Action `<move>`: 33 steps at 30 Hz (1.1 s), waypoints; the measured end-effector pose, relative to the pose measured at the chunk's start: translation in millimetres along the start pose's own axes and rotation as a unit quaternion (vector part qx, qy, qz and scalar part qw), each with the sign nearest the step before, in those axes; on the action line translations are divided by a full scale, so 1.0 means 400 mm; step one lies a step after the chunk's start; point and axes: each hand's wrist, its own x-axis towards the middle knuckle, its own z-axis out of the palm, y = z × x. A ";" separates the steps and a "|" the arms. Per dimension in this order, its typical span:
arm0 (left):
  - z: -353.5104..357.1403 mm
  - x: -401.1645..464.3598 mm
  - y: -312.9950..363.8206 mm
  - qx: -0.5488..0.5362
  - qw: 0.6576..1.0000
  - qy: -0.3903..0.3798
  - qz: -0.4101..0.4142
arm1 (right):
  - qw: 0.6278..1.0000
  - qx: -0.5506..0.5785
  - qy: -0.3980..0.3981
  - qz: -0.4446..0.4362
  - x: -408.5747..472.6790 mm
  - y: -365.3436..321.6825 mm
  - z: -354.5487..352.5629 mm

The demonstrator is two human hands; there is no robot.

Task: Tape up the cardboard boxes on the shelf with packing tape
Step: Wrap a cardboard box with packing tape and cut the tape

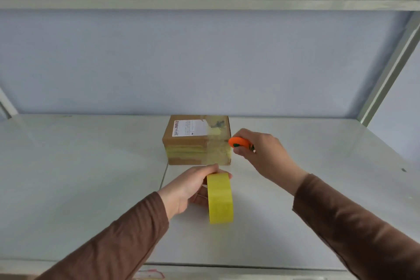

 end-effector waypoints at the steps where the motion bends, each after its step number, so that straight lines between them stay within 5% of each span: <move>1: 0.000 0.001 0.000 0.002 1.000 0.001 0.002 | 0.999 -0.040 0.002 -0.034 0.007 -0.001 0.001; 7: 0.001 0.008 -0.003 -0.001 1.000 -0.004 0.001 | 0.969 -0.180 -0.026 -0.166 0.057 0.003 0.041; 13: -0.002 0.010 0.006 -0.005 1.000 0.007 -0.007 | 0.915 -0.350 -0.133 -0.151 0.057 0.076 0.061; 17: -0.005 0.010 0.012 0.016 1.000 0.008 -0.025 | 0.988 -0.090 -0.050 -0.111 0.076 0.107 0.009; 20: -0.009 0.014 0.023 0.039 0.999 0.006 -0.036 | 0.994 0.049 0.015 -0.095 0.116 0.055 0.031; 24: -0.043 0.008 0.047 0.125 0.989 -0.031 -0.077 | 0.998 0.032 0.051 -0.027 0.117 0.041 0.109; 29: -0.108 -0.029 0.064 0.253 0.958 -0.066 -0.117 | 0.988 -0.054 0.120 -0.082 0.103 0.052 0.135; 33: -0.116 -0.058 0.045 0.254 0.962 -0.043 -0.093 | 0.983 -0.100 0.130 -0.088 0.082 0.066 0.161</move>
